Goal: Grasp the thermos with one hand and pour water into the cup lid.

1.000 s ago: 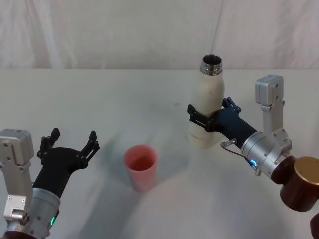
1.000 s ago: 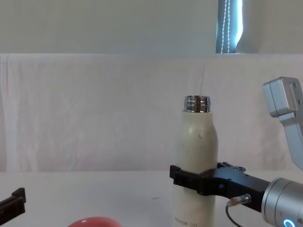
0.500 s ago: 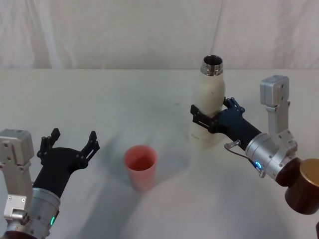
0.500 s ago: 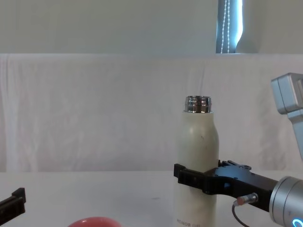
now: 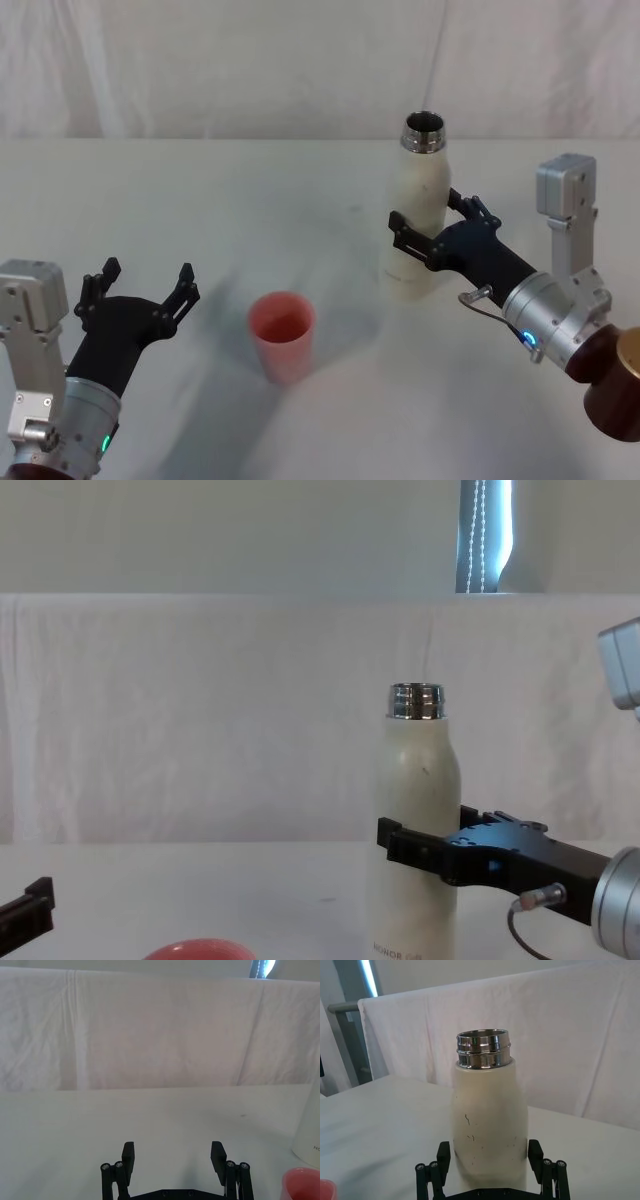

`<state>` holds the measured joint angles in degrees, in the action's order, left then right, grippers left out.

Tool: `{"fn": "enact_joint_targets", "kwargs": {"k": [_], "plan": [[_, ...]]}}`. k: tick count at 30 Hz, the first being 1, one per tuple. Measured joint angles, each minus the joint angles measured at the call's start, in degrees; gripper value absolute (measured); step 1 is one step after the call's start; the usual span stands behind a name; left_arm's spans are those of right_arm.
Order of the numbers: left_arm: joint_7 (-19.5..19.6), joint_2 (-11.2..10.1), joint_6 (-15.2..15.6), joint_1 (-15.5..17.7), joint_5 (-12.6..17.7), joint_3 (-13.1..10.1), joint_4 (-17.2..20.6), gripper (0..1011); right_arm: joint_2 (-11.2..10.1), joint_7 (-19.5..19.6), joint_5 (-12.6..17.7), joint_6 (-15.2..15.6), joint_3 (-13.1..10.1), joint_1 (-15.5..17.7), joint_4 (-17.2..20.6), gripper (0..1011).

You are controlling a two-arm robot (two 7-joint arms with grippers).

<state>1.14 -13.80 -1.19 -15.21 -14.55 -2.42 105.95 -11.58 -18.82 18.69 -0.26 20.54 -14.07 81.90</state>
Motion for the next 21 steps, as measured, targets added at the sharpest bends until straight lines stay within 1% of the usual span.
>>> {"fn": "enact_joint_targets", "kwargs": {"k": [12, 21], "plan": [[0.0, 0.0, 0.0, 0.0, 0.0, 0.0, 0.0, 1001, -1.06, 1.08, 0.16, 0.22, -0.76, 2.55, 3.09, 1001], [0.0, 0.0, 0.0, 0.0, 0.0, 0.0, 0.0, 1001, -2.41, 2.21, -0.47, 0.28, -1.77, 5.51, 6.68, 1001]]}}
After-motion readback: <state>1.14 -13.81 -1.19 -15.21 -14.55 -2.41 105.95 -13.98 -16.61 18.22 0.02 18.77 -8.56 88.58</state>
